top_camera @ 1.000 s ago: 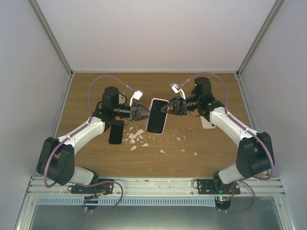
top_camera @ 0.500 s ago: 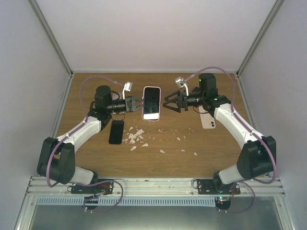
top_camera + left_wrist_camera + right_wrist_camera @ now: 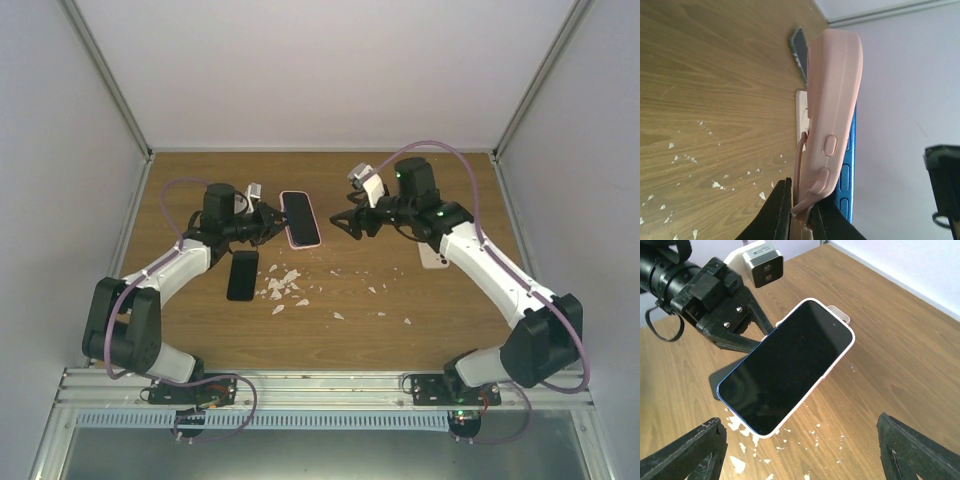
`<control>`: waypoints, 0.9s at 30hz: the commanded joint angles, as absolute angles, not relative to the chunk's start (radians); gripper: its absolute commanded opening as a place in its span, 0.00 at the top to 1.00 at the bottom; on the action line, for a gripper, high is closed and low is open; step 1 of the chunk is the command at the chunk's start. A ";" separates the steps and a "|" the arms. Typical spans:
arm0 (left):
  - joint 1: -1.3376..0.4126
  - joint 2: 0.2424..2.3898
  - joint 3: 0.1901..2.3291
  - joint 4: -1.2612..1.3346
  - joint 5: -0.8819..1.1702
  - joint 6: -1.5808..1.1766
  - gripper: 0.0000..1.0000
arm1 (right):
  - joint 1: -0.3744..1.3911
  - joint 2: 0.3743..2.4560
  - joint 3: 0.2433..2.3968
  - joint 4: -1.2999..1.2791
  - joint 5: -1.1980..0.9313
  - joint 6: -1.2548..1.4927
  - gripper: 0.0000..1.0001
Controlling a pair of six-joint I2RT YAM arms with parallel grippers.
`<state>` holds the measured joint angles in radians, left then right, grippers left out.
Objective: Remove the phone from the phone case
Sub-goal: Remove the phone case from the phone.
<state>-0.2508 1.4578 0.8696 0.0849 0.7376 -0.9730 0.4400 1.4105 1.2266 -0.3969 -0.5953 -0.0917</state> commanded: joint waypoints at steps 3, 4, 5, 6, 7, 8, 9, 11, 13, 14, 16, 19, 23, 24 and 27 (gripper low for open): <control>-0.236 1.460 0.894 0.124 0.707 -1.079 1.00 | 0.566 1.430 1.277 -0.412 -0.342 -0.257 0.18; -0.231 1.464 0.887 0.135 0.714 -1.104 1.00 | 0.587 1.436 1.281 -0.411 -0.322 -0.273 0.18; -0.228 1.467 0.880 0.146 0.722 -1.118 1.00 | 0.609 1.443 1.285 -0.407 -0.295 -0.290 0.18; -0.225 1.470 0.875 0.153 0.727 -1.128 1.00 | 0.634 1.449 1.287 -0.404 -0.270 -0.308 0.18; -0.223 1.473 0.873 0.156 0.730 -1.133 1.00 | 0.659 1.456 1.291 -0.400 -0.240 -0.325 0.18; -0.222 1.475 0.874 0.155 0.730 -1.137 1.00 | 0.686 1.466 1.295 -0.397 -0.204 -0.338 0.18; -0.222 1.477 0.875 0.156 0.729 -1.141 1.00 | 0.710 1.480 1.300 -0.394 -0.171 -0.348 0.18; -0.222 1.480 0.876 0.159 0.726 -1.151 1.00 | 0.749 1.506 1.323 -0.391 -0.122 -0.356 0.19; -0.222 1.483 0.879 0.156 0.721 -1.154 1.00 | 0.780 1.539 1.347 -0.391 -0.090 -0.349 0.19; -0.221 1.485 0.882 0.152 0.715 -1.154 1.00 | 0.796 1.552 1.359 -0.393 -0.071 -0.348 0.19; -0.222 1.485 0.882 0.147 0.711 -1.155 1.00 | 0.829 1.575 1.369 -0.382 -0.028 -0.343 0.20; -0.222 1.481 0.879 0.147 0.706 -1.161 1.00 | 0.872 1.606 1.376 -0.365 0.051 -0.347 0.22; -0.221 1.471 0.873 0.148 0.703 -1.164 1.00 | 0.905 1.645 1.383 -0.347 0.153 -0.366 0.29; -0.220 1.469 0.872 0.148 0.703 -1.164 1.00 | 0.910 1.652 1.385 -0.342 0.178 -0.368 0.31; -0.218 1.463 0.866 0.149 0.702 -1.170 1.00 | 0.914 1.669 1.392 -0.328 0.246 -0.372 0.38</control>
